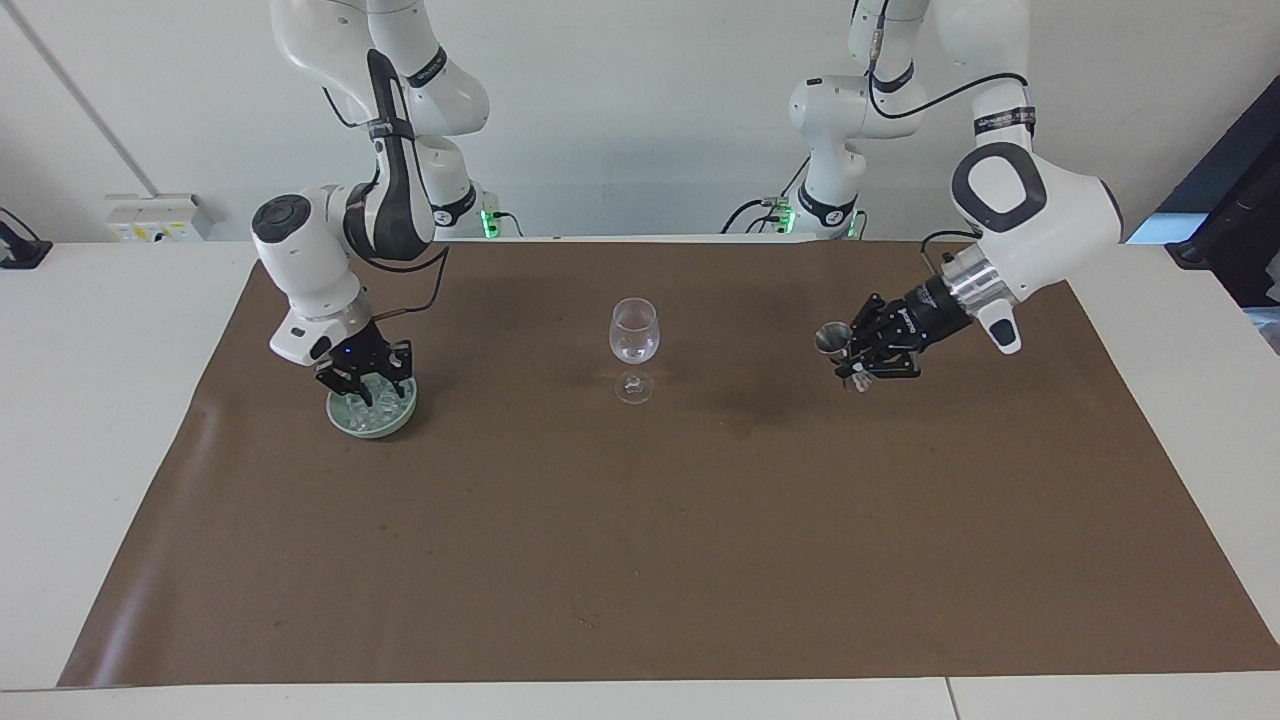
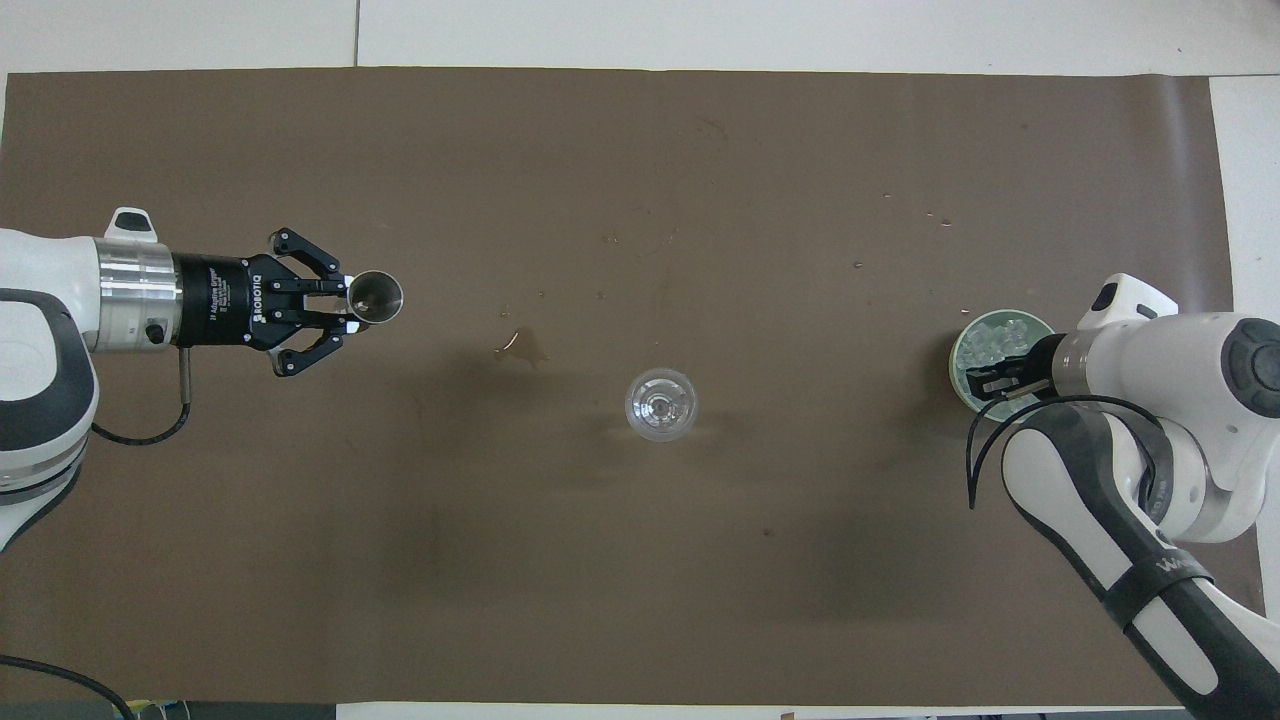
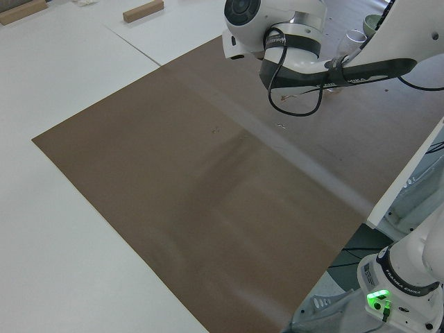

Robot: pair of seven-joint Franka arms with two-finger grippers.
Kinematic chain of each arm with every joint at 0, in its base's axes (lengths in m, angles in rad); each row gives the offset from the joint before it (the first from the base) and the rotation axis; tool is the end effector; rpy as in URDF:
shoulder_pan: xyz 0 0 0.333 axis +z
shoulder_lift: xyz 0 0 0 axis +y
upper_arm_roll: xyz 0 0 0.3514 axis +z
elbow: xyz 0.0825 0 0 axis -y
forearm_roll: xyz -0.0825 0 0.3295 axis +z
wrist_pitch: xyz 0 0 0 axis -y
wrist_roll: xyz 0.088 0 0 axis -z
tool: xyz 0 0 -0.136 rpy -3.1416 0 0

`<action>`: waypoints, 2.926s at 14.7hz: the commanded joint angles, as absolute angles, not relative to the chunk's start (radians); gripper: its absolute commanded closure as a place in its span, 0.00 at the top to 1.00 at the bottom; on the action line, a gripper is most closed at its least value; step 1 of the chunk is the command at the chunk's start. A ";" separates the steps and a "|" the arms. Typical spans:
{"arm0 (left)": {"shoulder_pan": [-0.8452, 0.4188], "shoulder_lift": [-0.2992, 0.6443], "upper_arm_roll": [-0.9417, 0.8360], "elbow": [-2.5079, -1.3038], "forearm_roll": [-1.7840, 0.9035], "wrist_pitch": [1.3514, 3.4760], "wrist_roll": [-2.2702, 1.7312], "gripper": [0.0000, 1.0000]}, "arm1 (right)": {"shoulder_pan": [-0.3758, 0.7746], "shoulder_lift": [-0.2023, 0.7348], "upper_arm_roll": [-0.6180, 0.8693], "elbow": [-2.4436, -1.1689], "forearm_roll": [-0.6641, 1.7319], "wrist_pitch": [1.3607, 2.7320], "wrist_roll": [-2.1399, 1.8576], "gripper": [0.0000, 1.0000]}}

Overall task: Pour wine and add ice with both arms
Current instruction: 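Carry the silver cup back to its spot and open the left gripper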

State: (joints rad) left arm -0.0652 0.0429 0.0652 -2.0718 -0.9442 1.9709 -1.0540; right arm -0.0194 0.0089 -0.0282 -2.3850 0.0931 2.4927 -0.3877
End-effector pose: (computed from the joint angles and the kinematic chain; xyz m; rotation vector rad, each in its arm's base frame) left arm 0.5092 -0.0741 0.4655 1.7485 1.6473 -0.6794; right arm 0.4707 -0.0213 0.3715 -3.0722 -0.4152 -0.1696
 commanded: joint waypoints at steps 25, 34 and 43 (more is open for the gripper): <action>0.374 0.408 0.052 -2.059 -1.287 1.693 -0.686 0.00 | -0.038 -0.012 -0.023 -2.421 0.109 2.497 -0.393 0.29; 0.382 0.402 0.055 -2.072 -1.282 1.695 -0.690 0.06 | -0.041 -0.012 -0.023 -2.411 0.109 2.482 -0.397 0.18; 0.413 0.400 0.057 -2.059 -1.229 1.686 -0.693 1.00 | -0.037 -0.051 -0.023 -2.197 0.107 2.153 -0.390 0.18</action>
